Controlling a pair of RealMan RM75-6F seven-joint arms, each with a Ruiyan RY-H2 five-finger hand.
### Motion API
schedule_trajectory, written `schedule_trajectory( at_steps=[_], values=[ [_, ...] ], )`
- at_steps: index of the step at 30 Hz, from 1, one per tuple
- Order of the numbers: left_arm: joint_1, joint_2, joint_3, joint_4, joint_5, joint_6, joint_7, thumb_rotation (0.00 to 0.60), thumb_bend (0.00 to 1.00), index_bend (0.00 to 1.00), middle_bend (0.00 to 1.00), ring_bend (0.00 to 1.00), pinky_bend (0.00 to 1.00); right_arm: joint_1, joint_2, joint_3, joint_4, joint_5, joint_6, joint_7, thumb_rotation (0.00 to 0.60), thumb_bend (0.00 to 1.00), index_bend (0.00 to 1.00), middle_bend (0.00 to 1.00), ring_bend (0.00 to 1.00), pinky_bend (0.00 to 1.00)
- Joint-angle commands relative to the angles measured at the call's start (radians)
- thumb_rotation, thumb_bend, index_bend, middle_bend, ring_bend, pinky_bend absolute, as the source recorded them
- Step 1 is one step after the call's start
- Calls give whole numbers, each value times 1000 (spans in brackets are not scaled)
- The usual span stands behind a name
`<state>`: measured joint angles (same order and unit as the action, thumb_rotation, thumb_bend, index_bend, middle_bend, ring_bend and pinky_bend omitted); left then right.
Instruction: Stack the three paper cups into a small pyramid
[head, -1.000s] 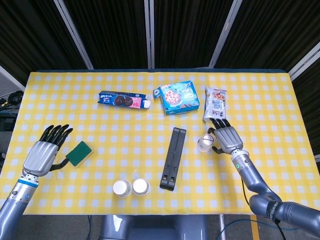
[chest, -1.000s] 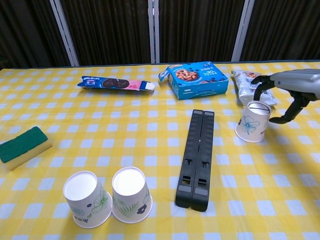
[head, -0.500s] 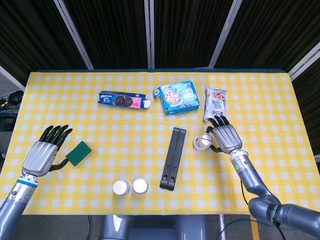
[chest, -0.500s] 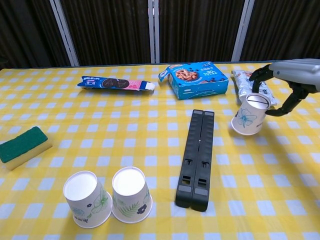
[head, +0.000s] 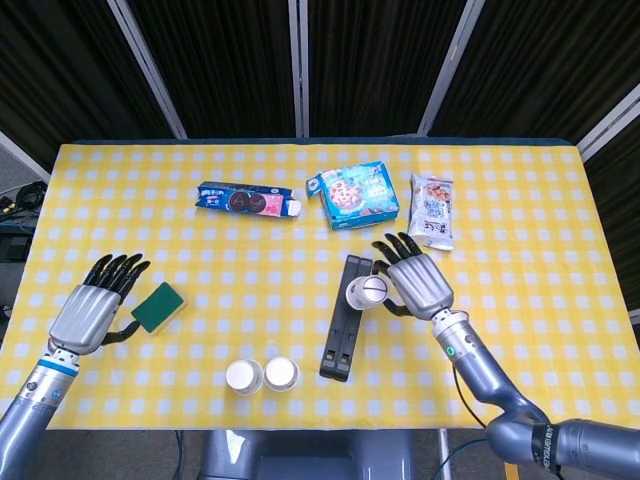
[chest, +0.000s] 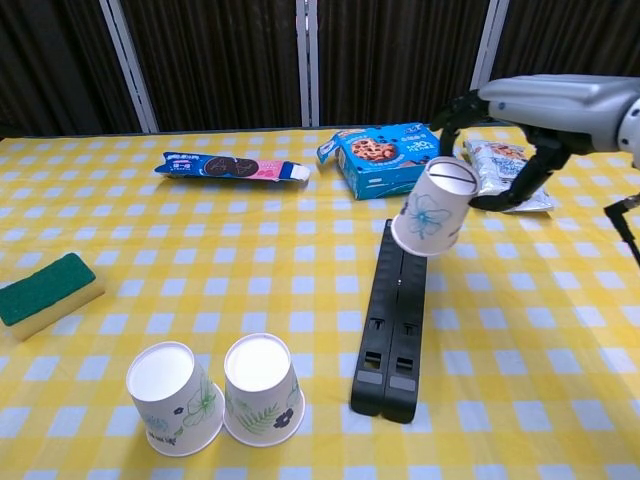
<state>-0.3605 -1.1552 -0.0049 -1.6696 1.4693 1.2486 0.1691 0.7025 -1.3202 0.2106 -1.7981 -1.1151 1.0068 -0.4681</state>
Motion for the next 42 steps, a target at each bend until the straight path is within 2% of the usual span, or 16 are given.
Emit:
schedule_trajectory(
  at_steps=[1, 6, 12, 17, 29, 42],
  values=[
    [-2, 4, 3, 1, 5, -9, -12, 600, 276, 26, 0, 0, 0, 63, -51, 26, -57, -1, -16, -55, 600, 226, 484, 132, 0, 53],
    [-4, 11, 0, 6, 6, -18, -37, 600, 275, 38, 0, 0, 0, 114, -71, 27, -130, 59, -53, -100, 600, 227, 485, 131, 0, 52],
    [-4, 17, -6, 14, 2, -23, -60, 600, 276, 41, 0, 0, 0, 148, -58, -7, -206, 83, -102, -105, 600, 226, 484, 131, 0, 51],
    [-4, 18, -7, 15, 4, -27, -64, 600, 276, 41, 0, 0, 0, 166, -71, -28, -223, 88, -97, -118, 600, 226, 485, 131, 0, 50],
    [-3, 18, -10, 17, 4, -30, -66, 600, 276, 41, 0, 0, 0, 193, -64, -40, -267, 87, -93, -107, 600, 226, 491, 131, 0, 51],
    [-4, 20, -14, 19, -3, -39, -65, 600, 276, 42, 0, 0, 0, 213, -159, -53, -241, 70, -46, -96, 600, 225, 493, 131, 0, 55]
  ],
)
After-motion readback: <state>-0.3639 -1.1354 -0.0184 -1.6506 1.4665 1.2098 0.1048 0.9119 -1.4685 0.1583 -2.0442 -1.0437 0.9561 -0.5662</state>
